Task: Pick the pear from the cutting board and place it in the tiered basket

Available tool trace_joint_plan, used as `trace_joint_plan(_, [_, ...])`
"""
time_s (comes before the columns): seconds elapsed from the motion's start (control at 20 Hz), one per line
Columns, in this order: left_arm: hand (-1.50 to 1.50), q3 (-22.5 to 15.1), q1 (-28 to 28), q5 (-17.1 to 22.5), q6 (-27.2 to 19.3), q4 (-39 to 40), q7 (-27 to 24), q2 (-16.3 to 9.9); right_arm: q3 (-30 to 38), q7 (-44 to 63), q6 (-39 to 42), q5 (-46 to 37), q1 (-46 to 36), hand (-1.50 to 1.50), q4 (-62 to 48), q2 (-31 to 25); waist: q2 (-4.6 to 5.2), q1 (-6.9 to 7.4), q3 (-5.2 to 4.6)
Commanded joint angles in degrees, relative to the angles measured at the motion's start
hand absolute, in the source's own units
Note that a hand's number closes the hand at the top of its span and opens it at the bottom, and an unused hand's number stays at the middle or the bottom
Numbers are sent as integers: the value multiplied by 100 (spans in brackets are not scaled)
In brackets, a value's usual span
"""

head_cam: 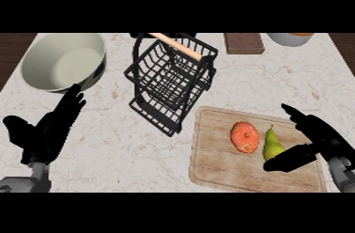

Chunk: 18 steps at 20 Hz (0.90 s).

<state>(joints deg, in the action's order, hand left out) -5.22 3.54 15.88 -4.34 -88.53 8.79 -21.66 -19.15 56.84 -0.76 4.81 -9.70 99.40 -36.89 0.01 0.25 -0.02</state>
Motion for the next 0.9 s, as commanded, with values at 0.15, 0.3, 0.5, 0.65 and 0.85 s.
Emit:
trace_joint_plan(0.15, [0, -91, -322, -387, -136, -580, 241, 349, -40, -191, 68, -899, -179, -150, -848, 829, -1, 22, 3])
trace_joint_plan(0.3, [0, 315, 81, -251, 271, -10, 137, 271, 189, -581, 160, -1290, 208, -150, -829, 762, -2, -22, 2])
trace_joint_plan(0.5, [0, 265, 122, -470, 225, -119, 395, 411, 343, -633, 297, -1638, 83, -150, -1098, 955, -1, -17, 2])
trace_joint_plan(0.65, [0, 457, 183, -567, 231, -193, 524, 493, 460, -463, 362, -1884, 300, -150, -720, 1195, -5, -28, 2])
trace_joint_plan(0.85, [0, 625, 81, -350, 449, -111, 369, 339, 454, -999, 1049, -1190, 603, 150, -1243, 1062, -1, -28, 3])
